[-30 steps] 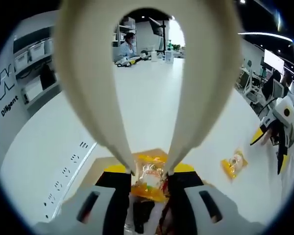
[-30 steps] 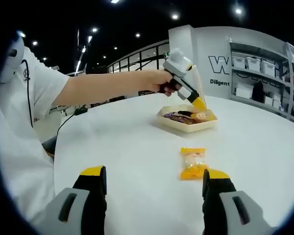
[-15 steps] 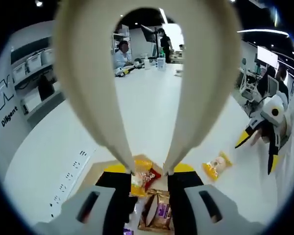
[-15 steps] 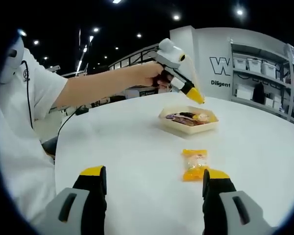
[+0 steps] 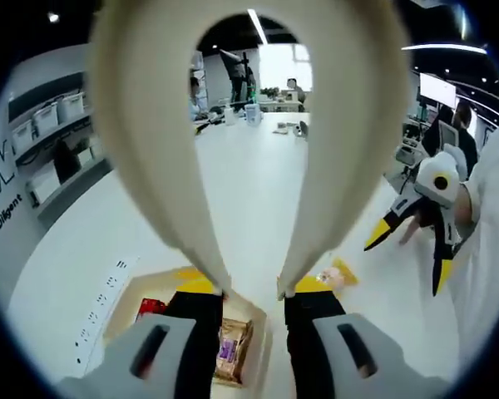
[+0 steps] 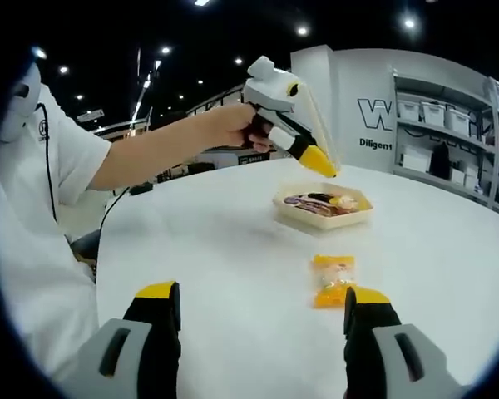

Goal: Place the target food into the container with the food tongs after gripping and lifting it, then release it inside without dropping or visibly crushing the food.

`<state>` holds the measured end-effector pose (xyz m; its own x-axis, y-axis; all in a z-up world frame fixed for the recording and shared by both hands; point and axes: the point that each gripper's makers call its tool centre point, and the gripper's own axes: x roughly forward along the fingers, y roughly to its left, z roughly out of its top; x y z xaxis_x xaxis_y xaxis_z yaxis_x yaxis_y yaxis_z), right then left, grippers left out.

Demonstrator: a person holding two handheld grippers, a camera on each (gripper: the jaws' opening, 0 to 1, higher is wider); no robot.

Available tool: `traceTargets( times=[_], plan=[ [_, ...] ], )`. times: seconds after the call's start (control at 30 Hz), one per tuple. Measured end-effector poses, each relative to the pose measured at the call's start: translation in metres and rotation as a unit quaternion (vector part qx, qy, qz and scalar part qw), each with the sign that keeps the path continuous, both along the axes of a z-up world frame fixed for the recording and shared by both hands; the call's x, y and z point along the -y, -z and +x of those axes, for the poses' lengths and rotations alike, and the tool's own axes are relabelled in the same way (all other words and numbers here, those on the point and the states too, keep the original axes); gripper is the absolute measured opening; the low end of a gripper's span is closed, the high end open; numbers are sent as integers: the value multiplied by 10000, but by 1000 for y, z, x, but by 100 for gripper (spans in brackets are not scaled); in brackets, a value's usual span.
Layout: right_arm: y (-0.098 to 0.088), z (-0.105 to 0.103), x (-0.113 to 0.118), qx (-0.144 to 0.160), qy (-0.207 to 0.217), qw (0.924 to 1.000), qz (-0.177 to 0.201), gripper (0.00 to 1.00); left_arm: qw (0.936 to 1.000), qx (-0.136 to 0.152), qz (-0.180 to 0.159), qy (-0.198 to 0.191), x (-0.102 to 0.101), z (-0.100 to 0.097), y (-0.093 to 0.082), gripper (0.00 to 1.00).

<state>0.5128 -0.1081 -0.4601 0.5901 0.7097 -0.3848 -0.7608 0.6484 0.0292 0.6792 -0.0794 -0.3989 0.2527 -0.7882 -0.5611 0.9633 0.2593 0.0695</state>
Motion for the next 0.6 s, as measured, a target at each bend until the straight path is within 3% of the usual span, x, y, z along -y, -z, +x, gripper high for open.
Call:
traceTargets(
  times=[0.27,0.6],
  plan=[
    [0,-2,0,13,19,10000,13,80,9996,-46,-61,280,12,-29,5,28],
    [1,-2,2,1,52,10000,11,79,9980,-233,66,576,28,-54,34,28]
  ],
)
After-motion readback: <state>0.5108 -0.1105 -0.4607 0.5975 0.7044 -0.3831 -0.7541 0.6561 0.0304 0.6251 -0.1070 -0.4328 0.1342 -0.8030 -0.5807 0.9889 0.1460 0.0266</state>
